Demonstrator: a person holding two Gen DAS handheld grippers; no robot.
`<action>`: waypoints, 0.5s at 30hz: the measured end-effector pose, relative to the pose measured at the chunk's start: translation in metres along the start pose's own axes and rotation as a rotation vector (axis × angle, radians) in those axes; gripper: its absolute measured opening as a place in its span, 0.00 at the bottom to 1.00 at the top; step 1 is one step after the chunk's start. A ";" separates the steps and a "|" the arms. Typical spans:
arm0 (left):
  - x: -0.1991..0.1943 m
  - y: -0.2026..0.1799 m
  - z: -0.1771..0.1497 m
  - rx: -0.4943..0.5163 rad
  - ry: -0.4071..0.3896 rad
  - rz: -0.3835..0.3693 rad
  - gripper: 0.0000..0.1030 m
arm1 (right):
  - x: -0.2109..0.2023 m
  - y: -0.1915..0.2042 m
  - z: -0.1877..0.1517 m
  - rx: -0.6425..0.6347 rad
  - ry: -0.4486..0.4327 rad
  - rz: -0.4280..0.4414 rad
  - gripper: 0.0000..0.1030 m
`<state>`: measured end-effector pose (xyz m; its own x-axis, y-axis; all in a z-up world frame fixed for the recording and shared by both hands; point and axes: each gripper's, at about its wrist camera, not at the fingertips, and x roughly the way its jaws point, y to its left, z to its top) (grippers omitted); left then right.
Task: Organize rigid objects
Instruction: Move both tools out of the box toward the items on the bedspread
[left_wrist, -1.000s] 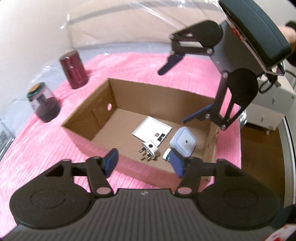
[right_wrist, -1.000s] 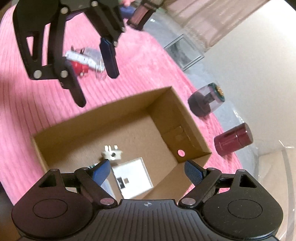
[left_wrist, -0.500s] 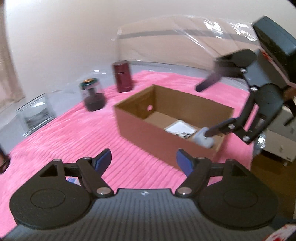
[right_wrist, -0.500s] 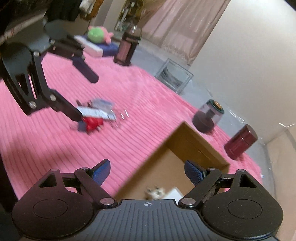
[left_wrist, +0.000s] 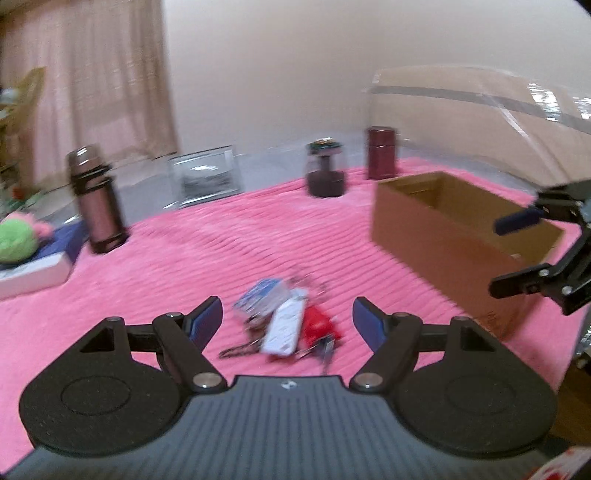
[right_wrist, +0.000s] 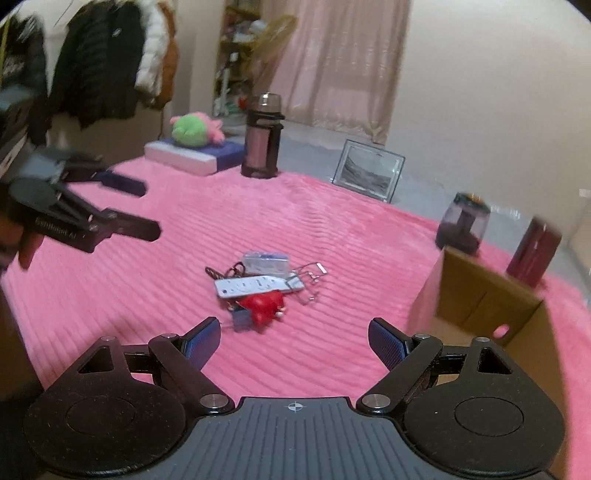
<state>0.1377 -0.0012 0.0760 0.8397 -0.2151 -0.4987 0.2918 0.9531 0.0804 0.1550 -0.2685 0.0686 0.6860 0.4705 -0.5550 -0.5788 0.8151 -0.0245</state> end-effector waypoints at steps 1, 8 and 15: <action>0.000 0.005 -0.005 -0.011 0.004 0.017 0.72 | 0.004 0.003 -0.003 0.021 -0.002 -0.005 0.82; 0.012 0.024 -0.038 -0.090 0.042 0.039 0.72 | 0.032 0.019 -0.020 0.092 -0.008 0.004 0.82; 0.039 0.030 -0.056 -0.129 0.087 0.027 0.72 | 0.067 0.025 -0.032 0.189 0.017 0.012 0.82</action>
<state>0.1535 0.0312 0.0107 0.8019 -0.1755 -0.5710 0.2041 0.9788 -0.0143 0.1729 -0.2272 0.0042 0.6711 0.4762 -0.5682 -0.4927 0.8592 0.1382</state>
